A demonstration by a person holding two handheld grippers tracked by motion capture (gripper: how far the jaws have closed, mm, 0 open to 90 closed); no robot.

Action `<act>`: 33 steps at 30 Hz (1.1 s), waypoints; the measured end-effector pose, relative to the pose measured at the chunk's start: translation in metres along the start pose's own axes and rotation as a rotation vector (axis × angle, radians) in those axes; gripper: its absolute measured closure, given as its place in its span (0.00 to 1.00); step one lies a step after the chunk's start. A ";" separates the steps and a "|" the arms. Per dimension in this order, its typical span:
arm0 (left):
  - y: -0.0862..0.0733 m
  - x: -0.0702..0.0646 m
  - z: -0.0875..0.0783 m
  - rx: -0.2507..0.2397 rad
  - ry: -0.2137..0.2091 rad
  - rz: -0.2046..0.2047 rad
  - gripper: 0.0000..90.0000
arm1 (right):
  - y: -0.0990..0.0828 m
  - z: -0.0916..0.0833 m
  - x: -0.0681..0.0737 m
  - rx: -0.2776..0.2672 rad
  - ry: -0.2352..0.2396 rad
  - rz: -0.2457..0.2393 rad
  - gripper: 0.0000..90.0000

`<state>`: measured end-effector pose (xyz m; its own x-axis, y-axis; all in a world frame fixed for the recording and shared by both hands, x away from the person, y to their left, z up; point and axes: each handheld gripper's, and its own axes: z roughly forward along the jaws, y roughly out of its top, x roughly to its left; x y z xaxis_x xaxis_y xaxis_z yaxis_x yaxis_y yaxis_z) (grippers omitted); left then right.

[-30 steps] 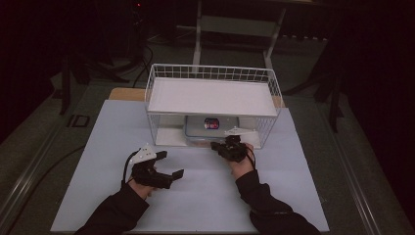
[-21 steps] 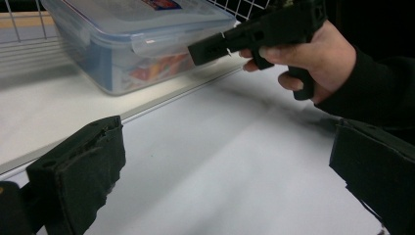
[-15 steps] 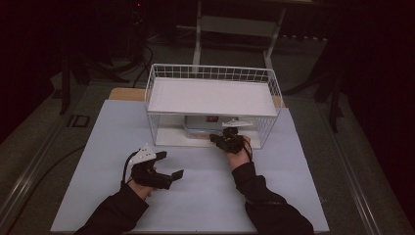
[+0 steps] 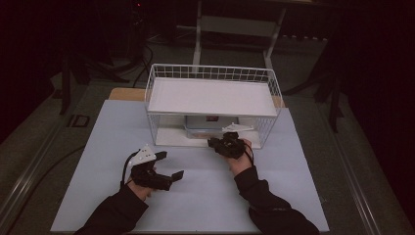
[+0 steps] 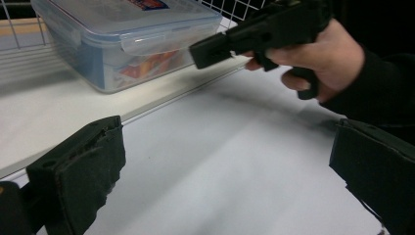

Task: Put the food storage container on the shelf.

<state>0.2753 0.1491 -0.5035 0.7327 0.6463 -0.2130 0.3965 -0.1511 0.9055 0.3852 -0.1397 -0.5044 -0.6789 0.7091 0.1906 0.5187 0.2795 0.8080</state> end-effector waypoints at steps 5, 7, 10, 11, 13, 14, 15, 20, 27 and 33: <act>0.000 -0.003 0.000 0.006 0.004 0.014 0.00 | -0.009 -0.018 0.008 -0.021 0.020 -0.028 0.50; -0.001 -0.005 0.001 0.011 0.000 0.023 0.00 | -0.013 -0.025 0.010 -0.040 0.043 -0.033 0.38; -0.001 -0.007 0.000 0.015 -0.005 0.033 0.00 | -0.018 -0.036 0.012 -0.062 0.103 -0.024 0.26; -0.001 -0.008 0.000 0.018 -0.005 0.037 0.00 | -0.020 -0.040 0.013 -0.072 0.106 -0.026 0.22; 0.000 -0.009 -0.002 0.014 -0.010 0.040 0.00 | -0.022 -0.047 0.015 -0.080 0.124 -0.034 0.19; 0.000 -0.009 -0.003 0.013 -0.011 0.044 0.00 | -0.024 -0.051 0.015 -0.086 0.128 -0.042 0.18; 0.000 -0.010 -0.004 0.012 -0.008 0.046 0.00 | -0.026 -0.055 0.016 -0.091 0.134 -0.040 0.18; -0.003 -0.012 -0.007 0.017 -0.016 0.052 0.00 | -0.038 -0.073 0.018 -0.095 0.123 -0.092 0.18; -0.004 -0.016 -0.013 0.012 -0.022 0.065 0.00 | -0.052 -0.097 0.014 -0.111 0.113 -0.080 0.16; -0.006 -0.017 -0.019 0.006 -0.030 0.070 0.00 | -0.060 -0.116 0.011 -0.138 0.111 -0.083 0.16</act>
<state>0.2502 0.1533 -0.4989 0.7748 0.6116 -0.1602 0.3468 -0.1993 0.9165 0.2861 -0.2239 -0.4861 -0.7732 0.6098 0.1741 0.3874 0.2369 0.8909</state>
